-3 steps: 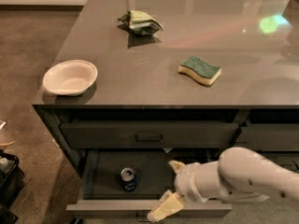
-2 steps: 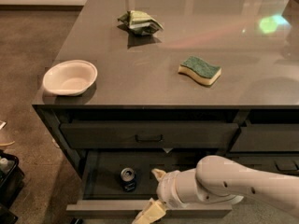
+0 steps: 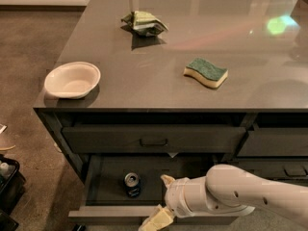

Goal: Pick pepsi can from middle drawer and place on counter

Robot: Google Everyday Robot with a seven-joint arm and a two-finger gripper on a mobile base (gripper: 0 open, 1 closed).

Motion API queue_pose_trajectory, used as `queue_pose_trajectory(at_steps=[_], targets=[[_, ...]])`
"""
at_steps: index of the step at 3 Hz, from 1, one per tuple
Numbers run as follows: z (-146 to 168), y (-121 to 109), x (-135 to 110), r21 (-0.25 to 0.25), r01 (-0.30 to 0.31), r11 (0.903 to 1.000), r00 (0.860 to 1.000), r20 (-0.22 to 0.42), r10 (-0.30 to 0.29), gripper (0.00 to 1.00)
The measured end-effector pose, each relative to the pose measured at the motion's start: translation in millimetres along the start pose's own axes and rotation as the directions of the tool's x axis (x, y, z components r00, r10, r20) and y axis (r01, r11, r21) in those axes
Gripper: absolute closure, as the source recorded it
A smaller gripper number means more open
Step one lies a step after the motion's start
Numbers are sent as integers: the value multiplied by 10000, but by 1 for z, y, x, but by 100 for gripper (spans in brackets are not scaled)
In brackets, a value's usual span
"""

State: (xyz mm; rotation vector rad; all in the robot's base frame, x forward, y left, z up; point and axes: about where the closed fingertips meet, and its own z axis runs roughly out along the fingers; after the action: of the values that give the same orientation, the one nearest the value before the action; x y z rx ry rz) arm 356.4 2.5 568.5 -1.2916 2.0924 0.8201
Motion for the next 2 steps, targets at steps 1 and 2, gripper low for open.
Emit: queue_pose_trajectory(at_steps=[1,2], targets=[[13,-18,-10,283,207,9994,9987,450,-220,0],[34,-30,-31,358,743,9966,9927,929,-773,0]])
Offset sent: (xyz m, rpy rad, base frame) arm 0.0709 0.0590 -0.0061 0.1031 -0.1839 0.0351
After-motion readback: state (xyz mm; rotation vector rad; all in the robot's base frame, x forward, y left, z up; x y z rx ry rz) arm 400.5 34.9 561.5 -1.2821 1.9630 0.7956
